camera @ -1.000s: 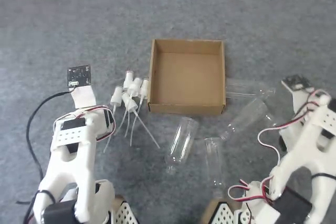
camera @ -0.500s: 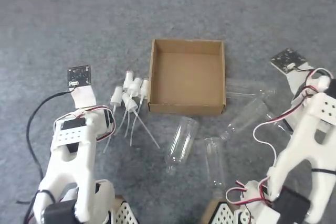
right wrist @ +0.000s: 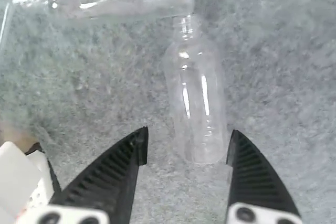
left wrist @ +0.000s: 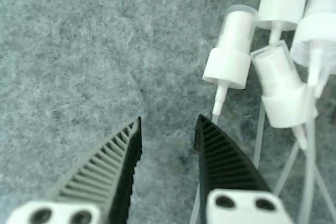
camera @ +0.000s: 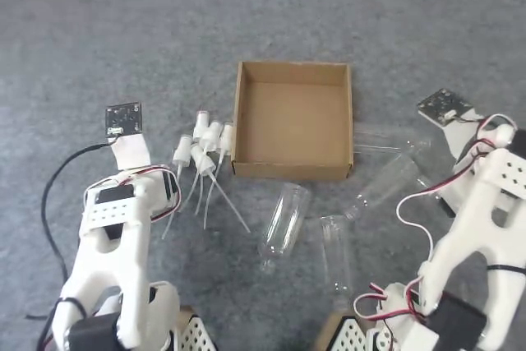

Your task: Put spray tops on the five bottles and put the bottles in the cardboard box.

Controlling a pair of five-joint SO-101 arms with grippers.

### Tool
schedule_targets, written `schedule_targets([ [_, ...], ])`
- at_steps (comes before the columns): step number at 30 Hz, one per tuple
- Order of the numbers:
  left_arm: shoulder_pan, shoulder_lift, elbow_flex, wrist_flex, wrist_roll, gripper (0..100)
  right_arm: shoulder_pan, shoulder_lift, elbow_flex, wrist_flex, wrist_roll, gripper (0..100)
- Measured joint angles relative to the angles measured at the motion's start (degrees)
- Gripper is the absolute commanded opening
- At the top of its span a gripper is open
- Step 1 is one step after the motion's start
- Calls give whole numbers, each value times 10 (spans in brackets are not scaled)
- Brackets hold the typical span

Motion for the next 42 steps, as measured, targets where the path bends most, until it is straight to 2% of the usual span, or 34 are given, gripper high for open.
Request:
schedule_targets([
  [7, -1, -34, 3, 17, 0, 154, 2, 0, 36, 0, -1, 221],
  [13, 0, -167, 27, 96, -2, 156, 3, 0, 39, 0, -11, 221],
  [19, 21, -262, 17, 166, -65, 156, 3, 0, 39, 0, -8, 266],
  [25, 25, -223, -102, 303, -157, 156, 3, 0, 39, 0, 29, 267],
  [27, 28, -190, -130, 331, -168, 156, 3, 0, 38, 0, 42, 268],
  [30, 29, -136, -145, 334, -171, 156, -1, 6, 33, -4, 60, 268],
  [34, 29, -75, -146, 291, -150, 156, -25, 34, 22, -7, 76, 268],
  [42, 29, -69, -108, 255, -126, 156, -19, 129, 18, -78, 135, 268],
])
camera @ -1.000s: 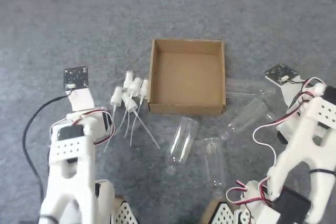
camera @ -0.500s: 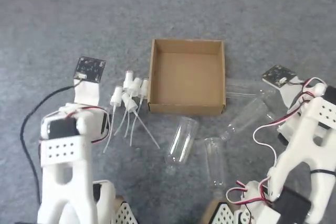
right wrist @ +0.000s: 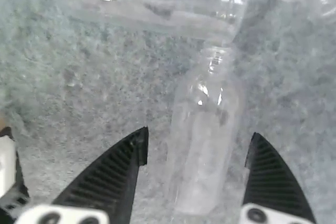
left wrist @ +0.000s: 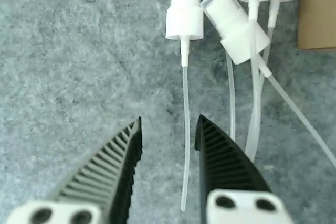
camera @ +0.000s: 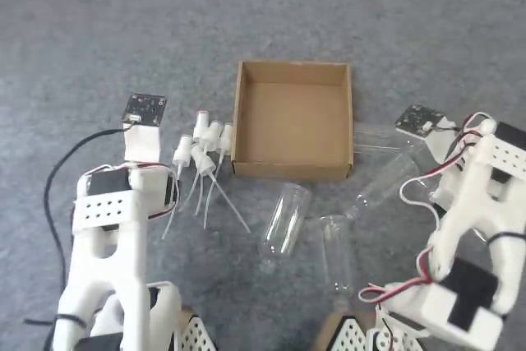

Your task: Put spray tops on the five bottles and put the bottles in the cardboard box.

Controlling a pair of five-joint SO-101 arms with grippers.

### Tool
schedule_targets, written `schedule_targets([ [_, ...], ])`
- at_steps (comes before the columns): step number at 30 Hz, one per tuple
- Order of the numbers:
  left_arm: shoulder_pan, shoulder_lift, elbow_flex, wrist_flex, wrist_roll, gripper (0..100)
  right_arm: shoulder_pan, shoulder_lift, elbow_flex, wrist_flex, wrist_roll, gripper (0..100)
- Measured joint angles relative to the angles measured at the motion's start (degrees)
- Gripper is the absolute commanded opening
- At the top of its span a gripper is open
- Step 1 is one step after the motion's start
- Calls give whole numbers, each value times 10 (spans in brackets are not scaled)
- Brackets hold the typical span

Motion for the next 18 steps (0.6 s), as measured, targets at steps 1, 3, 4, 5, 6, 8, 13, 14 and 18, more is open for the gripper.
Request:
schedule_targets([
  [1, -1, 0, 2, -4, 2, 156, 2, 12, 0, -3, 11, 268],
  [3, -11, 3, 4, -15, 2, 156, 4, 31, 0, -13, 22, 268],
  [4, -17, 4, 4, -20, 2, 156, 8, 40, 0, -19, 25, 268],
  [5, -23, 4, 4, -23, 2, 156, 12, 47, 0, -26, 25, 268],
  [6, -28, 4, 4, -25, 2, 156, 14, 54, 0, -33, 25, 268],
  [8, -38, 4, 4, -26, 2, 156, 17, 71, 0, -45, 25, 266],
  [13, -38, 4, 4, -27, 2, 152, 19, 122, 0, -69, 21, 232],
  [14, -38, 4, 4, -27, 2, 152, 19, 133, 0, -76, 12, 201],
  [18, -38, 4, 4, -27, 2, 152, 28, 156, 0, -107, -35, 93],
])
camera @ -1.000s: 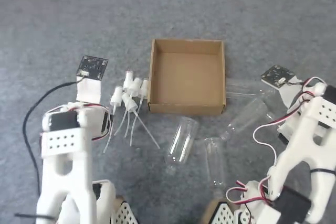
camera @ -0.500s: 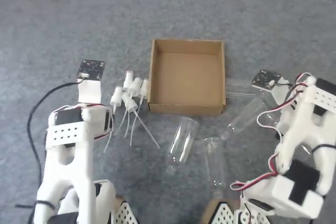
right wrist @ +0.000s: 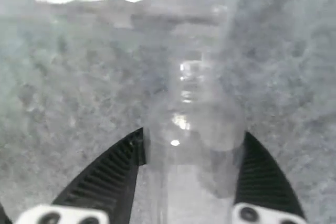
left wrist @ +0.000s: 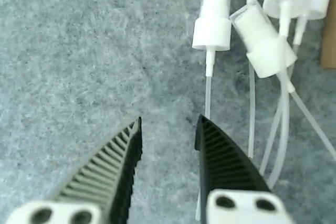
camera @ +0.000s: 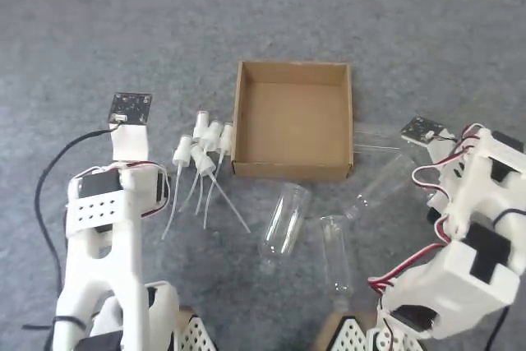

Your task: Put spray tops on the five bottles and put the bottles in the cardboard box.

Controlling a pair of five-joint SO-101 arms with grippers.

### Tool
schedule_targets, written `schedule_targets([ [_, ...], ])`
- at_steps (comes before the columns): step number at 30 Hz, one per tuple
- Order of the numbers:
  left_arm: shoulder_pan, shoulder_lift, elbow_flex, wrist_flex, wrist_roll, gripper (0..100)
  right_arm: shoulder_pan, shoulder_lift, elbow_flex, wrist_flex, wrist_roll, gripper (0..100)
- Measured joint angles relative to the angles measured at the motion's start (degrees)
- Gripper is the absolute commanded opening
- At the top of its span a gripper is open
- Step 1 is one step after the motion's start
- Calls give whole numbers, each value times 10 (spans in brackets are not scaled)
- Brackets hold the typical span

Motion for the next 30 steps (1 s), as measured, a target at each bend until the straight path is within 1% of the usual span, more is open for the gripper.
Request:
schedule_targets([
  [2, 0, 0, 0, -2, 0, 152, 9, 4, -1, -7, -28, 72],
  [8, 0, 3, -14, -14, 0, 156, 56, 4, -1, -9, -105, 66],
  [11, 0, 16, -50, -13, 1, 156, 84, 4, -1, -9, -142, 66],
  [15, 0, 81, -136, 26, 3, 156, 110, 4, -1, -9, -178, 69],
  [18, -1, 161, -212, 57, 4, 199, 113, 4, -1, -9, -187, 70],
  [20, 1, 215, -252, 62, 4, 221, 112, 4, -1, -9, -187, 70],
  [22, 11, 263, -281, 62, 6, 215, 112, 4, -1, -9, -187, 70],
  [27, 62, 367, -346, 62, 4, 209, 112, 4, -1, -9, -187, 70],
  [30, 74, 420, -384, 62, 16, 209, 112, 4, -1, -9, -187, 70],
])
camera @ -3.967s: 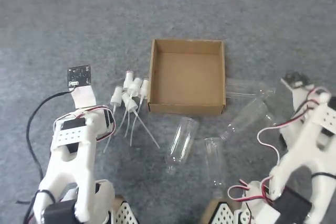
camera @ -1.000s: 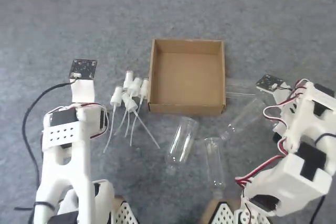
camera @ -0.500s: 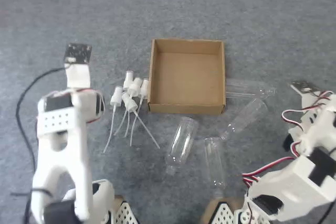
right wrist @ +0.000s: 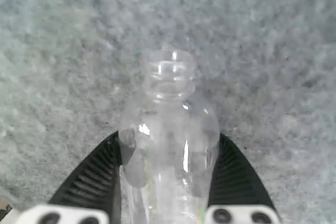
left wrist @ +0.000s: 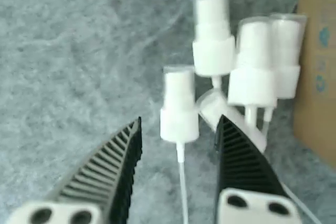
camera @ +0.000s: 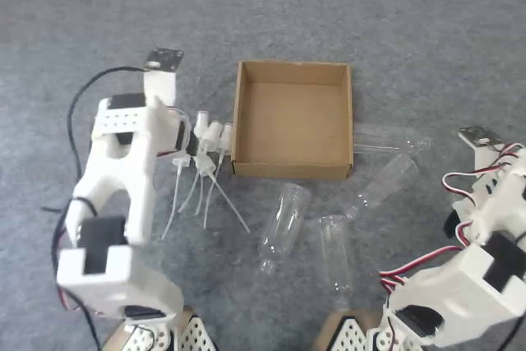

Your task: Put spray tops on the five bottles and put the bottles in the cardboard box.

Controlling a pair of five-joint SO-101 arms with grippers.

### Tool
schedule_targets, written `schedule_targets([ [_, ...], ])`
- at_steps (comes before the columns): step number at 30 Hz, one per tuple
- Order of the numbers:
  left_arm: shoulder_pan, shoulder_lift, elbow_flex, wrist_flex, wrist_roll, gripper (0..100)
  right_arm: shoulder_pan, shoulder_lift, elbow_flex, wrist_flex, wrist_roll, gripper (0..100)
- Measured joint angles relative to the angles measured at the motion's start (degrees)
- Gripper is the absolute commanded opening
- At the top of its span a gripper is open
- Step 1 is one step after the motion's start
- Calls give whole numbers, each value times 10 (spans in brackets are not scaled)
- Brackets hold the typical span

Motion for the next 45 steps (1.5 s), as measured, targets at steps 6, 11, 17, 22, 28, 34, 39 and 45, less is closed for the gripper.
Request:
schedule_targets([
  [6, -12, 71, -62, 0, 3, 209, 0, 0, 0, 0, 0, 70],
  [11, -16, 76, -76, 0, -1, 190, 0, 0, 0, 0, 0, 70],
  [17, -12, 76, -76, -16, -2, 171, 0, 0, 0, 0, 0, 70],
  [22, -12, 91, -77, -28, -11, 170, 0, 0, 0, 0, 0, 70],
  [28, -12, 131, -76, -43, -16, 155, 0, 0, 0, 0, 0, 70],
  [34, -10, 132, -76, -44, -16, 42, 0, 1, 0, 0, 0, 70],
  [39, -11, 131, -76, -11, -16, 13, 0, 1, 0, 0, 0, 71],
  [45, -34, 25, -63, 33, -15, 13, 0, 1, 0, 0, 0, 71],
])
